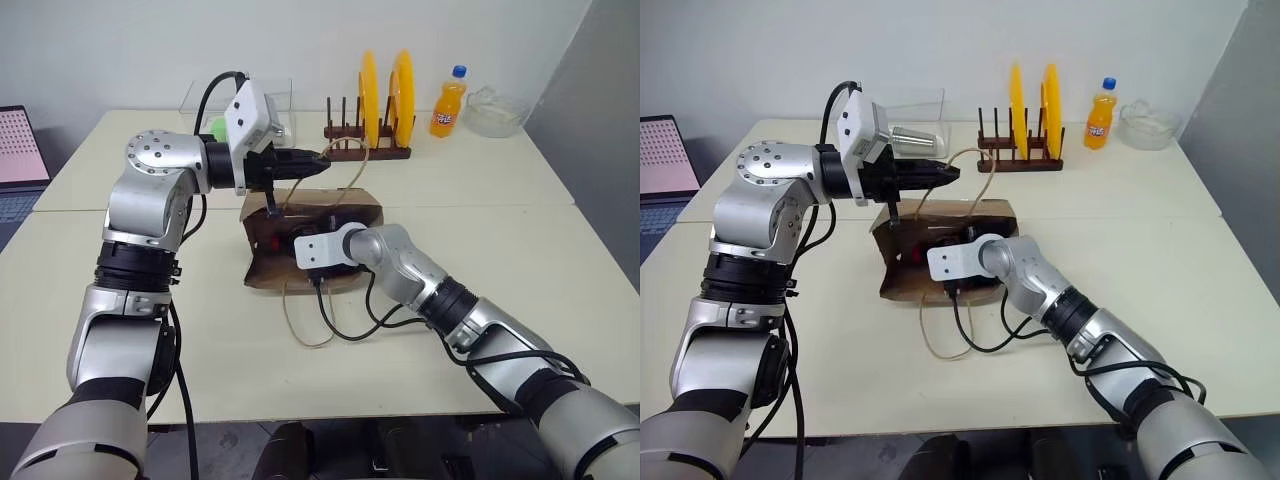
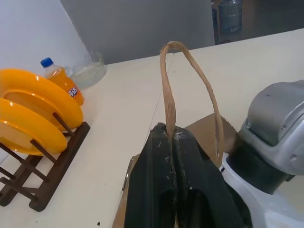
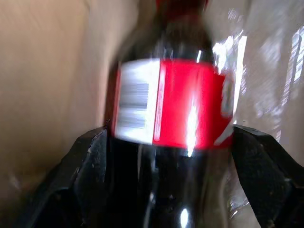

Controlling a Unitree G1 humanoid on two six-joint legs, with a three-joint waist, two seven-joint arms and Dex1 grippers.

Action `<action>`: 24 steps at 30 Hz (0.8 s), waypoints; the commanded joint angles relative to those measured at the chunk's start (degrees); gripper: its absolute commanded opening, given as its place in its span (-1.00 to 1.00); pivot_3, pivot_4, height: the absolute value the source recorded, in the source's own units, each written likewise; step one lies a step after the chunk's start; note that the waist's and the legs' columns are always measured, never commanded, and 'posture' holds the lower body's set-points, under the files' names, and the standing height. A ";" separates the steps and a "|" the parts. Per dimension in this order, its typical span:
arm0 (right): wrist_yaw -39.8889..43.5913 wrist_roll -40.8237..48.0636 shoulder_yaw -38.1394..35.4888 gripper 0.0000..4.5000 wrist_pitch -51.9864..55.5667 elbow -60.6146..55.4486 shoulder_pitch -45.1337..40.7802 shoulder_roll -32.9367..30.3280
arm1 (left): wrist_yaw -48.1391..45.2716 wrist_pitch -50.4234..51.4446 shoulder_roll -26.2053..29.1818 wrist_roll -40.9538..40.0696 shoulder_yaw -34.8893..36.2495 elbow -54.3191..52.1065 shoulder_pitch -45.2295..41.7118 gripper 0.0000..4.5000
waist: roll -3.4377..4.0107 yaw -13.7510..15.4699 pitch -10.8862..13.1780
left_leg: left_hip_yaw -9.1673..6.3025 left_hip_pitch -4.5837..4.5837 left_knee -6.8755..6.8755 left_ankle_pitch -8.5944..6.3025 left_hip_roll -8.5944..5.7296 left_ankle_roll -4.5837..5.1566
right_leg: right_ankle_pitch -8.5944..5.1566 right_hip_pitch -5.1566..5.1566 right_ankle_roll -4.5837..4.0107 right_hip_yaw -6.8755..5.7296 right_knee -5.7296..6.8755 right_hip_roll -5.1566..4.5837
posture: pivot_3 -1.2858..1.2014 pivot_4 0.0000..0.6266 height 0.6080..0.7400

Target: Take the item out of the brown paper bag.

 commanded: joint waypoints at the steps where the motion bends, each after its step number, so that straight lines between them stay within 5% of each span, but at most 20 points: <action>1: -0.12 -1.16 -0.21 0.76 -1.28 3.79 -0.90 0.38 | 0.13 -0.23 0.33 -1.27 1.89 -2.04 -1.35 -1.00 | 0.00 0.00 0.00 | 0.00 0.00 0.00 0.00 0.00 0.00 | 0.00 0.00 0.00 0.00 0.00 0.00 | 0.03 -0.52 1.00; 8: -0.43 -0.81 -1.25 0.41 -2.83 3.94 -1.01 1.02 | 0.17 -0.49 0.55 -1.08 1.83 -2.51 -0.44 -1.00 | 0.00 0.00 0.00 | 0.00 0.07 0.00 0.00 0.00 0.01 | 0.00 0.05 0.00 0.01 0.02 0.00 | 0.03 -0.52 1.00; 24: 10.68 2.81 -7.30 0.41 1.01 -20.45 1.65 -3.67 | 0.06 -4.80 0.56 2.48 0.23 0.74 -0.48 -1.00 | 0.00 0.04 0.00 | -0.01 -0.11 -0.02 0.00 0.00 -0.01 | 0.00 -0.12 0.00 0.00 -0.01 0.00 | 0.03 -0.52 1.00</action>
